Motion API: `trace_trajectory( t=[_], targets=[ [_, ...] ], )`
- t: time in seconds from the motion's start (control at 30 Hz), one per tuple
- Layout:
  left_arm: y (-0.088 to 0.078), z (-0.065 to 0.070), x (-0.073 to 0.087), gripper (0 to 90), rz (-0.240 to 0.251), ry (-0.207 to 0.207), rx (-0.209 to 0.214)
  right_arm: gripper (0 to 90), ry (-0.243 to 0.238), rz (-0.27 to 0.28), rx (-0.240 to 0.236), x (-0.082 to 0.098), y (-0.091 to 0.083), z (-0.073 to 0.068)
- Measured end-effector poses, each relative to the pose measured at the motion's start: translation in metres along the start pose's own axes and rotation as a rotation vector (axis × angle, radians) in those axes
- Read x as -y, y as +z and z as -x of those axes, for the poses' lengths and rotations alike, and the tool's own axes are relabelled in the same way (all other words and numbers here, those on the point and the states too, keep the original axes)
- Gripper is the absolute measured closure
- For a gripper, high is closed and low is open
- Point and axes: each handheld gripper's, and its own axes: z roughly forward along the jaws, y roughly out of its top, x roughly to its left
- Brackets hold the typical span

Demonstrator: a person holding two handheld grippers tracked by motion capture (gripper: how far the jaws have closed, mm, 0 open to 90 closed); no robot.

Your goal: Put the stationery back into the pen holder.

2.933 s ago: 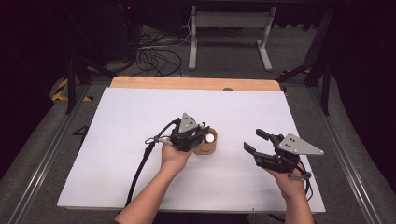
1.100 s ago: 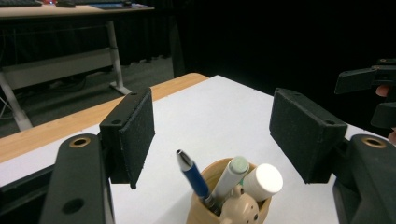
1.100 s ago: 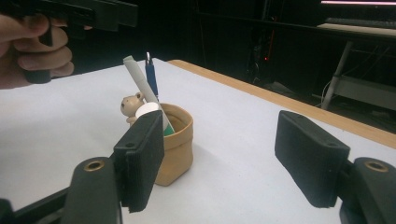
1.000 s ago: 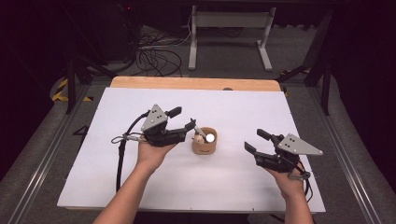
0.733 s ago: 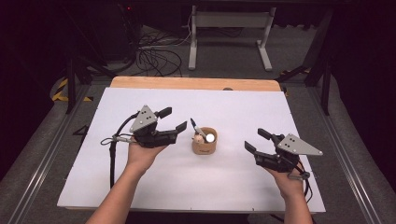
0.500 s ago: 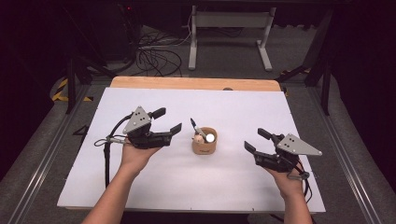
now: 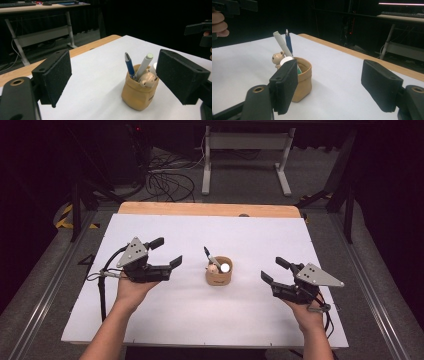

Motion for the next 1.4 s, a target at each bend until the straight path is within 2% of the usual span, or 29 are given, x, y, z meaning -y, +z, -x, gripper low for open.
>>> trace_trajectory(
  t=[0.47,0.77,0.9,1.4],
  targets=[
    [-0.023,-0.009,0.011,10.3,0.017,0.015,0.011,28.2,0.006,0.008,0.000,0.000,0.000,0.000],
    [-0.034,-0.014,0.023,8.2,0.019,0.011,0.017,23.8,0.013,0.015,0.006,0.000,0.001,0.001],
    [-0.038,-0.014,0.027,7.5,0.017,0.022,0.020,21.6,0.014,0.016,0.010,0.000,0.001,0.001],
    [-0.051,-0.019,0.036,6.6,0.026,0.033,0.030,11.3,0.030,0.032,0.028,0.001,0.002,0.002]
  ],
)
